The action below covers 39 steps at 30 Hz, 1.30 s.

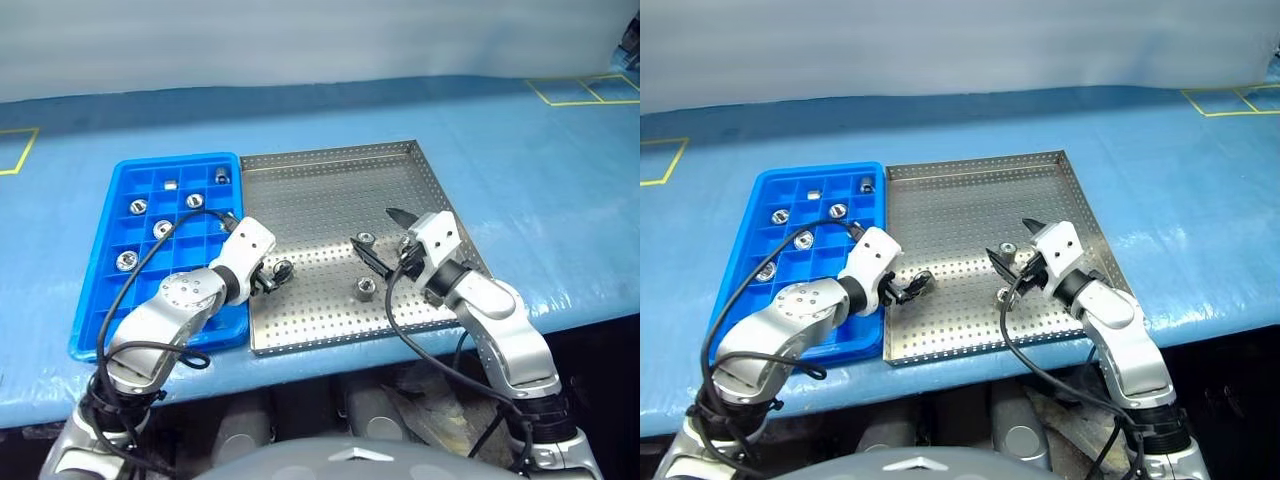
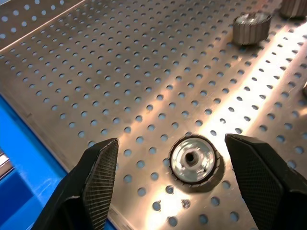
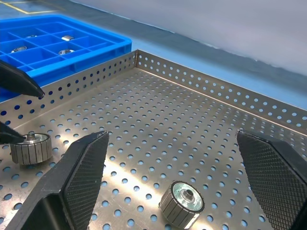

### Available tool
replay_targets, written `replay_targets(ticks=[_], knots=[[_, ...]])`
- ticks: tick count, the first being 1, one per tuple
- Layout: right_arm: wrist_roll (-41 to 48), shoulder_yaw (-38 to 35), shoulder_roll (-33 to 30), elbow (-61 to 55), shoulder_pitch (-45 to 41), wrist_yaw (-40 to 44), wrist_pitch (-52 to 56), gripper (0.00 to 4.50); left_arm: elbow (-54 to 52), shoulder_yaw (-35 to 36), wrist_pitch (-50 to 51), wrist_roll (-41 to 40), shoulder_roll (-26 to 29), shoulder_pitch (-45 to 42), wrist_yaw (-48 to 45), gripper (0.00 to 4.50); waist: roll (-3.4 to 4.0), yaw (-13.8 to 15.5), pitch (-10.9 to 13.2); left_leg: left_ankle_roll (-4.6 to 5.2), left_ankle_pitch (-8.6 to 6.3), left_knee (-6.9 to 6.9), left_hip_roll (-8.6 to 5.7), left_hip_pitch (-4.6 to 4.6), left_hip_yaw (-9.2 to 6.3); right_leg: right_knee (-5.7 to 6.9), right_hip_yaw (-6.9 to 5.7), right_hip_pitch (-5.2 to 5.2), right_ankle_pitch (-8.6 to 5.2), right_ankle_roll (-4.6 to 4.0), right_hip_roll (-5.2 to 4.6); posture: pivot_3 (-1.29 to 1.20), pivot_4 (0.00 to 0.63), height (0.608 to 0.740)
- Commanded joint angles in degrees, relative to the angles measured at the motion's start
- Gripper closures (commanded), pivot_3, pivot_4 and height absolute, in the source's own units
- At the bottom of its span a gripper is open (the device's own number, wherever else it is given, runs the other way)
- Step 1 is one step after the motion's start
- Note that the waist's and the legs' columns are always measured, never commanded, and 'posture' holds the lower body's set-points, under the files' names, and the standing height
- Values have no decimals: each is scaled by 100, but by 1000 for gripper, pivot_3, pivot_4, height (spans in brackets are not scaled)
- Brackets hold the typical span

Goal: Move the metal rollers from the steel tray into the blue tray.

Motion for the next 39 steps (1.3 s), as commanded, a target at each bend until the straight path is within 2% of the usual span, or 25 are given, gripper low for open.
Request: replay_targets(ticks=[1,17,23,26,28,35,39], knots=[[0,-52,17,-206,-34,-54,-21,0,-4,-358,-213,317,248,-148,-88,645,0,-16,0,0,0,0,-1,0,1,-2,2,0,0,1,-2,-210,150,740],[-50,27,53,-159,-57,-70,-54,0,697,-925,-351,584,-128,-441,-400,645,0,-42,0,6,-4,0,-3,0,11,-3,14,-3,4,9,-3,-214,150,740],[-52,5,61,-167,-41,-73,-59,0,825,-910,-340,585,-197,-352,-419,645,0,-79,-1,6,-4,-1,0,5,14,0,19,-3,15,27,1,-215,150,740],[-55,-1,64,-157,-52,-79,-62,0,868,-870,-311,576,-217,-328,-396,1274,1,-86,-1,6,-4,-1,0,8,16,-1,22,-2,14,28,2,-212,150,740],[-56,-1,65,-148,-65,-79,-64,0,879,-870,-300,578,-227,-331,-392,1861,1,-89,-1,6,-4,0,0,9,18,0,25,-1,10,36,2,-211,150,740],[-58,4,63,-138,-81,-78,-58,0,838,-821,-302,528,-267,-281,-418,1861,1,-104,-1,7,-4,-1,0,12,22,0,31,-1,11,37,2,-211,150,740],[-60,7,63,-143,-80,-79,-51,0,719,-558,-367,391,-439,-228,-413,1861,1,-107,-1,7,-4,-1,0,12,24,0,34,-1,11,36,2,-211,150,740]])
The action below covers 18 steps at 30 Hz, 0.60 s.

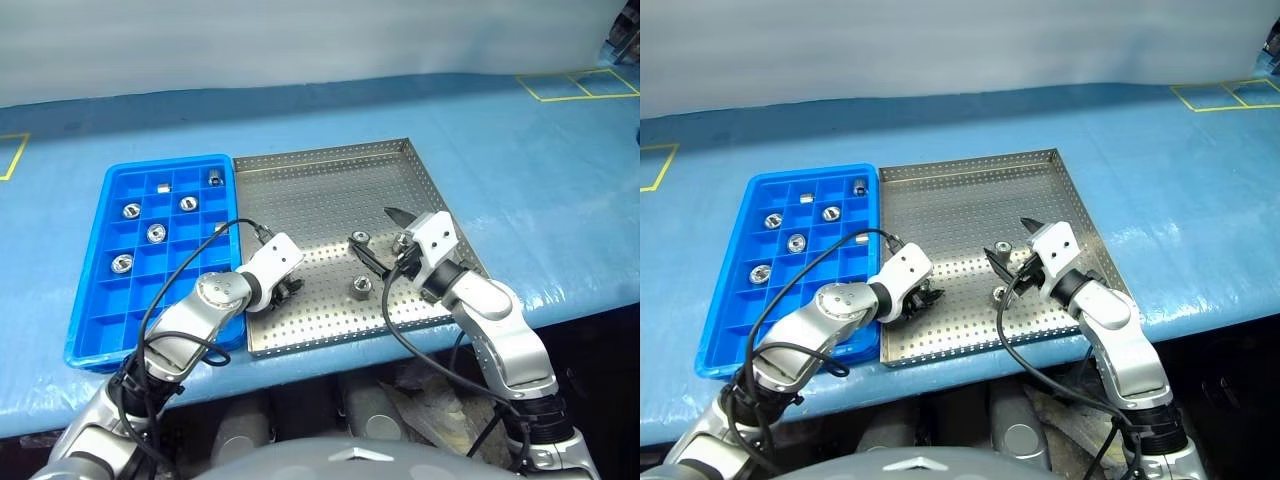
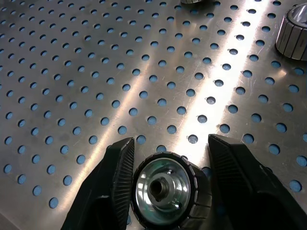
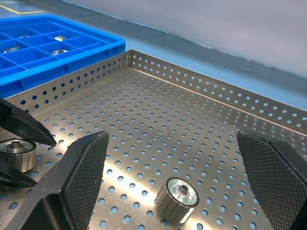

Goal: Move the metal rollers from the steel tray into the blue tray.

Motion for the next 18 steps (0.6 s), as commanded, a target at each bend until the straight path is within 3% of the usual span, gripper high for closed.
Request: replay_targets(ticks=[1,2,5,8,18], knots=[[15,-58,14,-138,-77,-10,-50,0,-129,264,-22,-64,-94,66,-14,1861,0,4,0,0,0,0,0,0,0,0,0,0,0,1,0,-211,150,740],[18,-62,16,-139,-76,-12,-49,0,-147,298,-9,-66,-88,80,-23,1861,0,4,0,0,0,0,0,0,0,0,1,0,1,1,0,-210,150,740],[18,-63,17,-136,-79,-13,-51,0,-161,357,4,-67,-75,106,-32,2430,0,-5,0,1,0,0,-1,0,1,0,2,-1,1,2,0,-207,150,740],[11,-54,21,-123,-98,-14,-54,0,-166,393,-39,-21,-62,99,0,3343,0,-4,0,1,0,0,0,0,1,0,3,-1,2,2,1,-206,150,740],[10,-23,29,-110,-106,13,-63,0,-338,1088,-1191,92,-608,269,412,3343,-1,56,1,5,-3,0,-3,-2,6,-4,8,-2,10,1,-2,-201,150,740]])
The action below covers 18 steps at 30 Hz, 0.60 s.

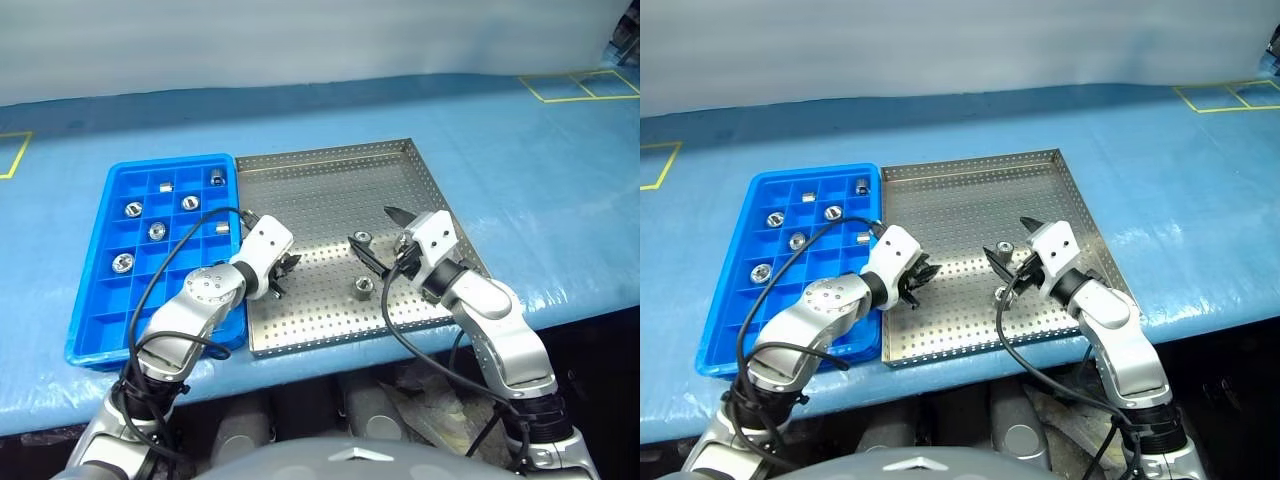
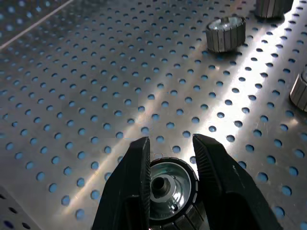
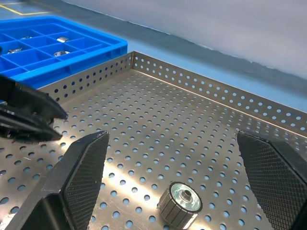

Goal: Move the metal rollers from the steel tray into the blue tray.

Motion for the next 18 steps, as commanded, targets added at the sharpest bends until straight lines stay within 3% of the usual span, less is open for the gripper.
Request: replay_targets(ticks=[1,9,18], knots=[[12,-25,15,-116,-81,16,-63,0,-276,348,-714,115,-175,80,198,3343,0,8,0,1,0,0,0,-1,0,0,0,0,0,0,0,-201,150,740],[19,-7,3,-95,-109,55,-59,0,-282,661,-1767,768,-304,258,837,3343,0,31,0,4,-3,0,-2,-3,7,-3,5,-2,6,8,-3,-184,150,740],[6,36,4,-26,-197,119,-61,0,-321,808,-2075,962,-446,404,963,3343,0,43,0,11,-6,0,-2,-3,14,-7,11,-2,8,13,-3,-175,150,740]])
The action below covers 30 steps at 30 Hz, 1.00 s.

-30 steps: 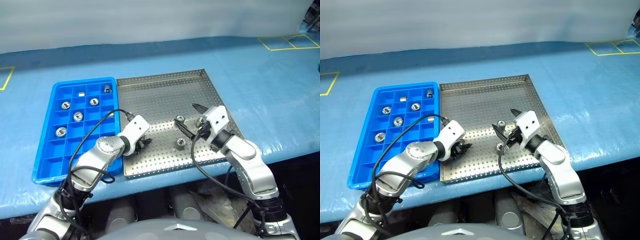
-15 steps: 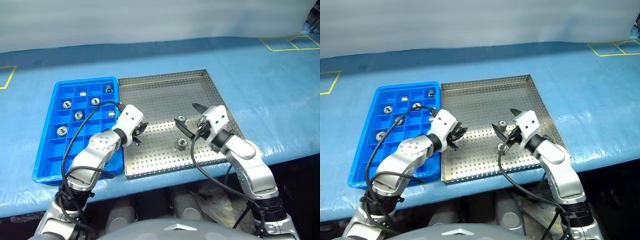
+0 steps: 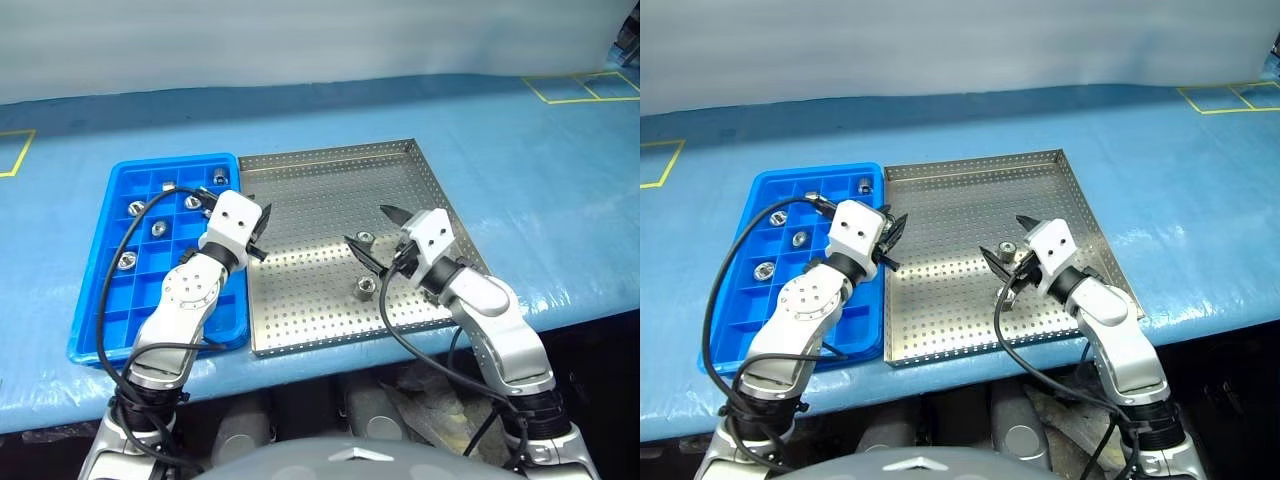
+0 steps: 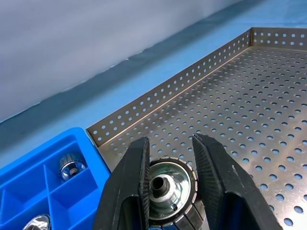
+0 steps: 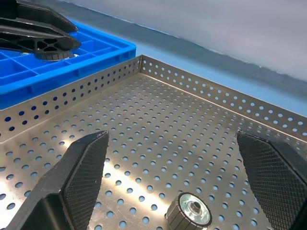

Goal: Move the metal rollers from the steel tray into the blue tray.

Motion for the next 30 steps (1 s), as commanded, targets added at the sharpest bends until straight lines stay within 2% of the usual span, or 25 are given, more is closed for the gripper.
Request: replay_targets(ticks=[1,11,17,23,30], knots=[[6,-32,2,-79,-56,17,-64,0,-356,343,-120,63,-68,35,115,3343,0,-3,0,1,0,0,0,0,0,-1,0,0,0,0,0,-172,150,740],[48,63,26,63,-171,142,-92,0,-1872,2364,1141,-98,265,1139,91,3343,-3,50,1,4,-3,-1,6,-5,9,1,6,-11,0,1,-1,-99,150,740],[57,166,62,242,-374,302,-109,0,-2698,3481,1826,-734,201,2110,-492,3343,-6,231,2,4,-3,-1,6,-4,11,0,3,-11,-7,-12,-3,-54,150,740],[50,222,86,356,-489,399,-122,0,-3004,3849,2130,-1239,169,3137,-980,3343,-17,353,1,4,-3,-1,6,-3,11,0,1,-10,-22,-37,-5,-23,150,740],[43,263,110,430,-572,469,-131,0,-2667,3747,2030,-1075,108,3621,-781,3343,-26,453,5,3,-2,-1,8,12,11,2,-3,2,-37,-26,-4,-10,150,740]])
